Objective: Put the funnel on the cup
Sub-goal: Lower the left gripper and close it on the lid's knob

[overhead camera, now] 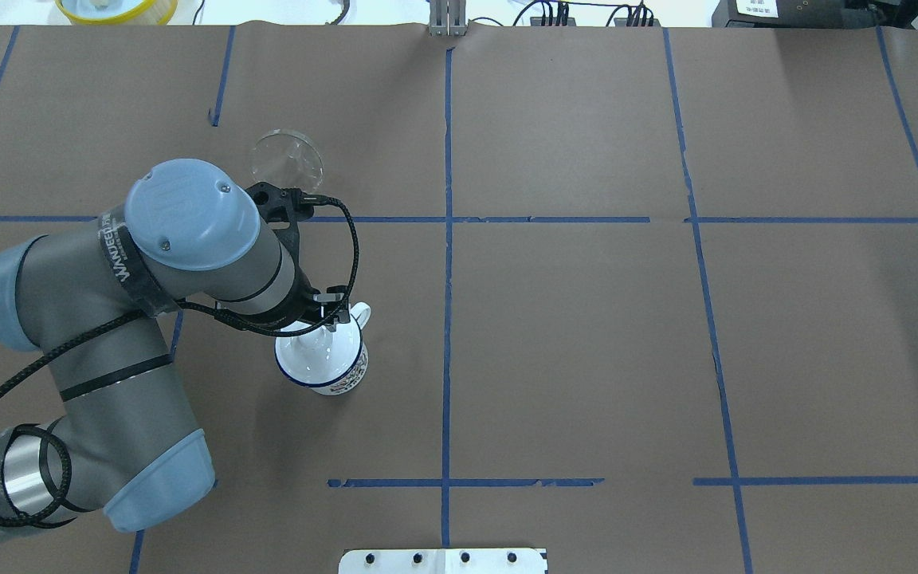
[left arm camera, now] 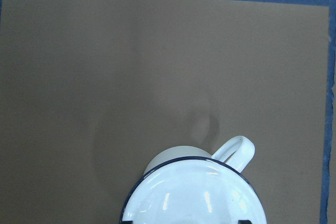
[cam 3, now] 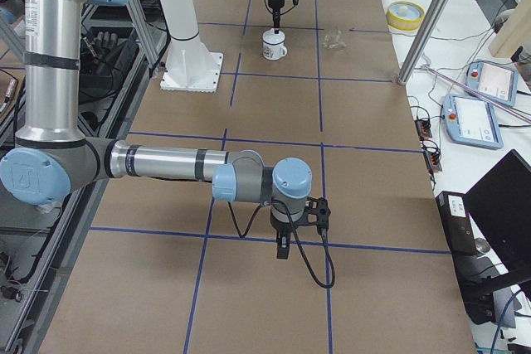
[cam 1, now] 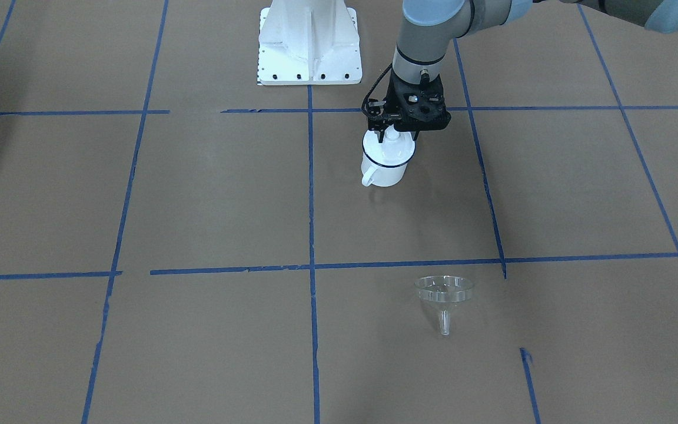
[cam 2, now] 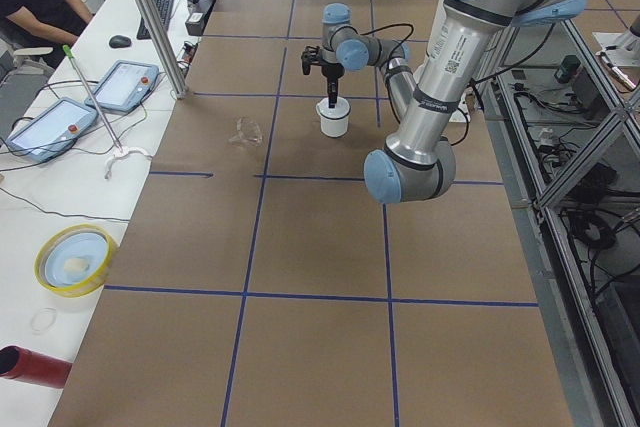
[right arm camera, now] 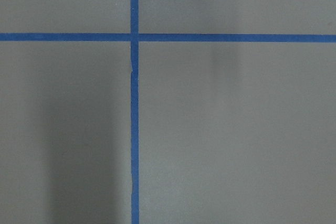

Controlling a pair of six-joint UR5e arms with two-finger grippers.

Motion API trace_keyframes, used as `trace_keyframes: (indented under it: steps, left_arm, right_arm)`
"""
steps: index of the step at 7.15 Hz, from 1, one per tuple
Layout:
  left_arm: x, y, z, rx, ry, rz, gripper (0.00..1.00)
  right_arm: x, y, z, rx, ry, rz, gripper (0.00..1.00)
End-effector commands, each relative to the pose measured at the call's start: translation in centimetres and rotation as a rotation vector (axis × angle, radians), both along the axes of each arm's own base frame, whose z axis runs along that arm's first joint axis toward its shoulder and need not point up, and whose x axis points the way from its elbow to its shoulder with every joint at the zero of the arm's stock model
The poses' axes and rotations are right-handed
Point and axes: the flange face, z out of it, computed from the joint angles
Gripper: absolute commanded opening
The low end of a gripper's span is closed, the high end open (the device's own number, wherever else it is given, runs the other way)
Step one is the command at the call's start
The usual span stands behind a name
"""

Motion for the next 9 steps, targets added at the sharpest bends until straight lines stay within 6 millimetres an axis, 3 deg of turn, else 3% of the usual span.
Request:
trace_keyframes:
  steps: [1, 5, 6, 7, 8, 9]
  left_arm:
    - [0.15, 0.2, -0.01, -0.004, 0.002, 0.008, 0.67]
    - [0.77, 0.88, 0.13, -0.007, 0.0, 0.024, 0.67]
    - [0.83, 0.96, 0.14, -0.007, 0.0, 0.025, 0.61]
    - [0.84, 0.95, 0.05, -0.007, 0.002, 0.024, 0.44]
    - [0.7, 0.93, -0.07, -0.004, 0.004, 0.024, 0.09]
    - [0.27, 1.18, -0.37, -0.003, 0.006, 0.024, 0.0]
  right_arm:
    - [0.0, 0.0, 0.0, 0.0, 0.0, 0.0, 1.0]
    - [0.0, 0.0, 0.0, 0.0, 0.0, 0.0, 1.0]
    - [0.0, 0.0, 0.0, 0.0, 0.0, 0.0, 1.0]
    - [0.0, 0.0, 0.0, 0.0, 0.0, 0.0, 1.0]
    - [0.0, 0.0, 0.0, 0.0, 0.0, 0.0, 1.0]
    - [0.0, 0.0, 0.0, 0.0, 0.0, 0.0, 1.0]
